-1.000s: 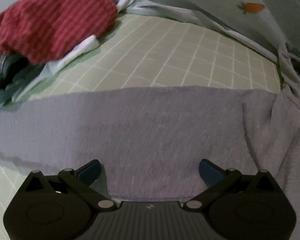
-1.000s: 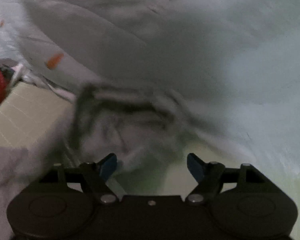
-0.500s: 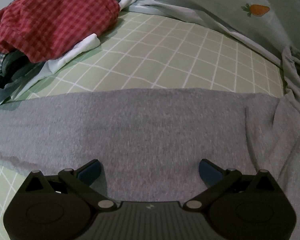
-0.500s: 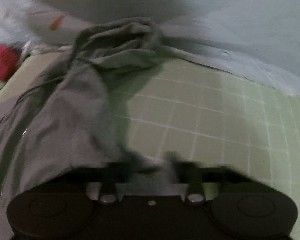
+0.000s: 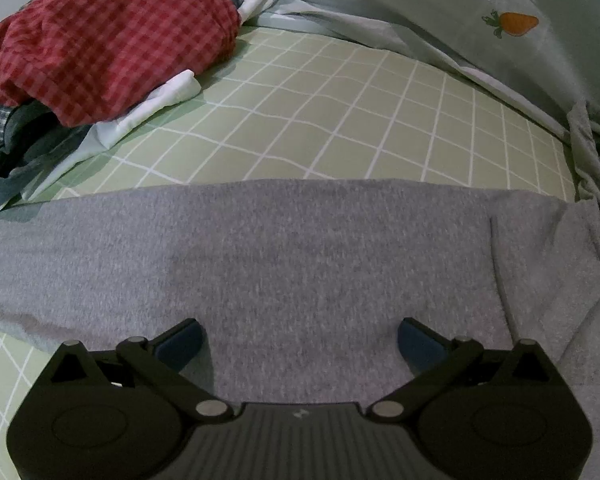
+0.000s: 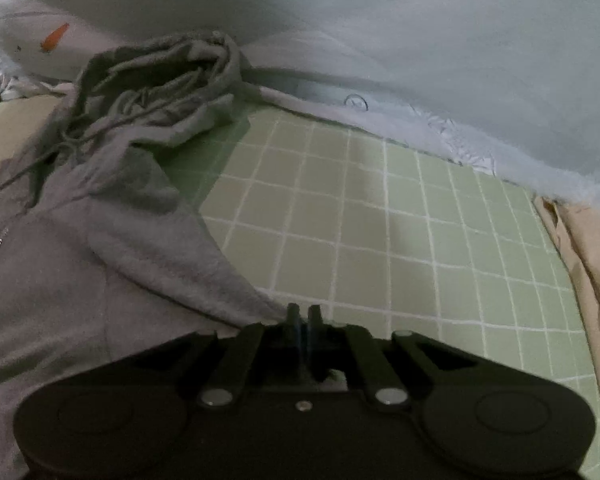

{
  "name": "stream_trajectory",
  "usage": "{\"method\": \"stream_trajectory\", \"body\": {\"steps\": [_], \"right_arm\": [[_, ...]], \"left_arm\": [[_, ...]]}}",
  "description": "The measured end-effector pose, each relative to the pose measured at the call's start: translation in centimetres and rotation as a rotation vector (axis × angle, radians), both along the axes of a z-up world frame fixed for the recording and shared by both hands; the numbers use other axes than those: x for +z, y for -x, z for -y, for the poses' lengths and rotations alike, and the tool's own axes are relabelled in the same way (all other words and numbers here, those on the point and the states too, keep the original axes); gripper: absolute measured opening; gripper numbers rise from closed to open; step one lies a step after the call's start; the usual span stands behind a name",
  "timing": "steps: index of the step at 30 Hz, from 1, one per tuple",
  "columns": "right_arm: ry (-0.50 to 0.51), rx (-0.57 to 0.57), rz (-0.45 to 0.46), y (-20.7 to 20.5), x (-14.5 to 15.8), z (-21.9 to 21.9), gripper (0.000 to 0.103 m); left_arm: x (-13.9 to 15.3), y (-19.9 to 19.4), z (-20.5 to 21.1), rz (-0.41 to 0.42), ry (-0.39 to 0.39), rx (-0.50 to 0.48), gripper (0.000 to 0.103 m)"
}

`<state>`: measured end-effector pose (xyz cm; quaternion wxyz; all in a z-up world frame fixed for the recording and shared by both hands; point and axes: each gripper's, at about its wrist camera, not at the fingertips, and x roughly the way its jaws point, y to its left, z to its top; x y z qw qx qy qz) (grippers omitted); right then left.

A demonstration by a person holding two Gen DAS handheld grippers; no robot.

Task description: Fold clothes

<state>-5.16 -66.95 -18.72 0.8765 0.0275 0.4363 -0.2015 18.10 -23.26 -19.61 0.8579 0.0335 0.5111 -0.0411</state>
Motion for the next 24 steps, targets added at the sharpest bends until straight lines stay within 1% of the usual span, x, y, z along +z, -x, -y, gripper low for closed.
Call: {"method": "stream_trajectory", "body": {"steps": [1, 2, 3, 4, 6, 7, 10, 12, 13, 18, 21, 24], "right_arm": [[0.019, -0.027, 0.014, 0.4, 0.4, -0.3, 0.025], [0.022, -0.064, 0.039, 1.0, 0.8, -0.3, 0.048], [0.021, -0.101, 0.064, 1.7, 1.2, -0.3, 0.057], [-0.001, -0.139, 0.084, 2.6, 1.4, -0.2, 0.06], [-0.062, -0.212, 0.105, 4.6, 1.6, 0.5, 0.061], [-0.078, -0.247, 0.112, 5.7, 1.6, 0.6, 0.064], [-0.106, -0.353, 0.116, 9.3, 1.6, 0.9, 0.079], [-0.1, -0.415, 0.104, 11.7, 1.3, 0.8, 0.084], [-0.096, -0.444, 0.1, 12.9, 1.2, 0.7, 0.086], [-0.095, -0.575, 0.089, 19.4, 0.2, 0.4, 0.087], [-0.106, -0.649, 0.117, 23.6, -0.2, 0.7, 0.092], [-0.101, -0.68, 0.122, 26.7, -0.9, 1.5, 0.095]], "left_arm": [[0.0, 0.0, 0.0, 0.0, 0.0, 0.002, 0.103], [0.0, 0.1, 0.0, 0.0, 0.0, 0.005, 0.103], [0.1, 0.1, 0.1, -0.001, 0.0, 0.01, 0.103], [0.1, 0.1, 0.1, -0.003, -0.002, 0.016, 0.103], [0.4, 0.4, 0.3, -0.007, -0.006, 0.02, 0.103], [0.7, 0.7, 0.4, -0.004, -0.008, 0.017, 0.103], [2.3, 2.0, 0.6, 0.03, 0.005, -0.003, 0.103], [3.6, 3.5, 0.9, 0.05, 0.016, -0.016, 0.103], [4.3, 4.4, 1.1, 0.059, 0.021, -0.024, 0.103], [7.1, 10.1, 2.1, 0.086, 0.061, -0.064, 0.103], [8.0, 14.2, 2.9, 0.09, 0.075, -0.091, 0.103], [8.1, 18.3, 3.8, 0.079, 0.071, -0.112, 0.103]]}}
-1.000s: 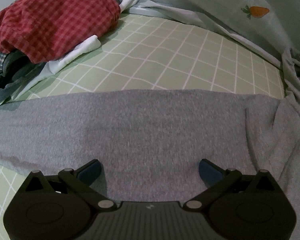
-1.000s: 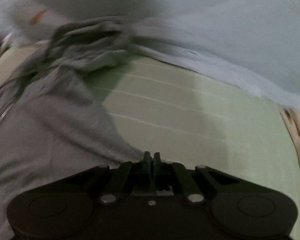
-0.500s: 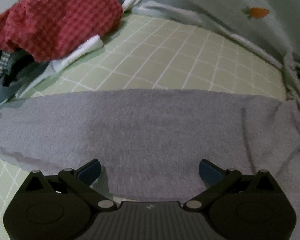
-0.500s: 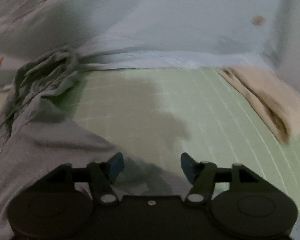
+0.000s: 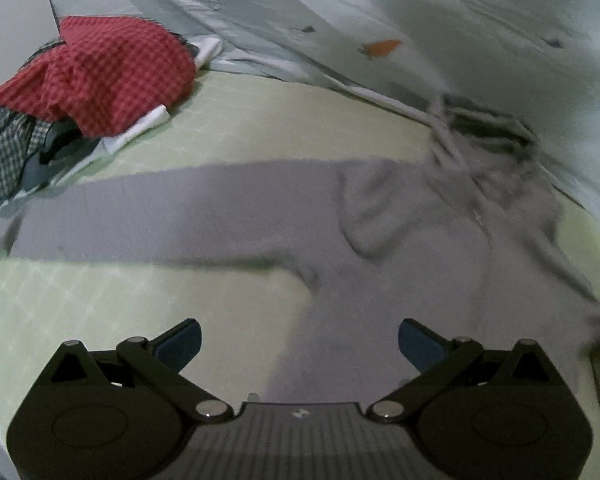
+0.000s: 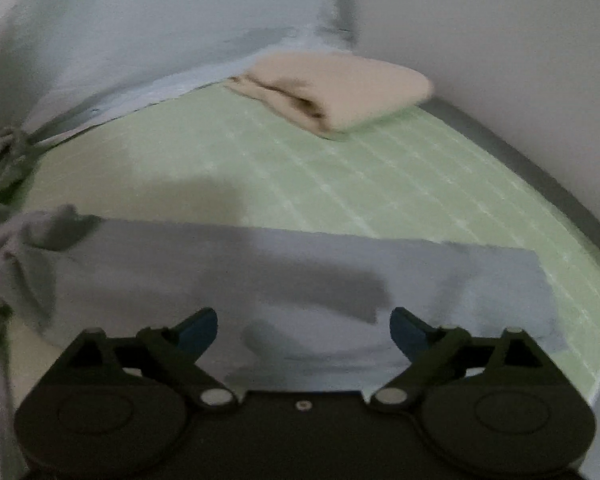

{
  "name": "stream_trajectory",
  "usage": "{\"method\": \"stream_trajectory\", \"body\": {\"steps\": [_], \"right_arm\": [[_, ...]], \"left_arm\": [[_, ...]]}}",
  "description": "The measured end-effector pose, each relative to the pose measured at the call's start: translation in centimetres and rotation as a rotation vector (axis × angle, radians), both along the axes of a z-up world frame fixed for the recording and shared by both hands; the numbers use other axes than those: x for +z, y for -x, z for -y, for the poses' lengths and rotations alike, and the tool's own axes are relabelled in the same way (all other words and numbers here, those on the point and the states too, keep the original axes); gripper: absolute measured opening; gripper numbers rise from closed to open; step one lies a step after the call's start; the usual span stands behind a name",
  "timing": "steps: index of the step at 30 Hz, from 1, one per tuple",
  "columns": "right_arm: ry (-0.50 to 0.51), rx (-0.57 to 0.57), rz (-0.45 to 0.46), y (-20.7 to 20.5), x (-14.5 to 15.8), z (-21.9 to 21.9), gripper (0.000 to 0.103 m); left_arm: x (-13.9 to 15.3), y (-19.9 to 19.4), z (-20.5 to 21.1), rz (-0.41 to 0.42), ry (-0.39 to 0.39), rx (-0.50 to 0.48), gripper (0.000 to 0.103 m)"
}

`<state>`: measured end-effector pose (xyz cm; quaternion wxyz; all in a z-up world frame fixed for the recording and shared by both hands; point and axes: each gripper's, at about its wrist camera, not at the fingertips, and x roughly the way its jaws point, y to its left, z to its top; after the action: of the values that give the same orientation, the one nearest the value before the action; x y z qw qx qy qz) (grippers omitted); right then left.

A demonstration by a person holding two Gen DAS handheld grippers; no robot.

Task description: Fold clothes

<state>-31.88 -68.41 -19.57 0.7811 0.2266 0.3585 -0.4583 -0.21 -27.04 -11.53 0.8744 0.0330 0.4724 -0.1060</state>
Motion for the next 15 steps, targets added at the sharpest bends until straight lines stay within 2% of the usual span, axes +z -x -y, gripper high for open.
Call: {"method": "stream_trajectory", "body": {"steps": [8, 11, 15], "right_arm": [[0.035, -0.157, 0.013, 7.0, -1.5, 4.1, 0.098], [0.037, -0.197, -0.01, 8.8, -2.4, 6.0, 0.1], [-0.008, -0.226, 0.023, 10.6, -2.5, 7.6, 0.097]], "left_arm": [[-0.3, 9.0, 2.3, -0.025, -0.006, -0.031, 0.103], [-0.1, 11.1, 2.8, -0.024, -0.022, -0.037, 0.103], [0.5, 12.4, 3.3, -0.012, -0.038, -0.031, 0.103]]}}
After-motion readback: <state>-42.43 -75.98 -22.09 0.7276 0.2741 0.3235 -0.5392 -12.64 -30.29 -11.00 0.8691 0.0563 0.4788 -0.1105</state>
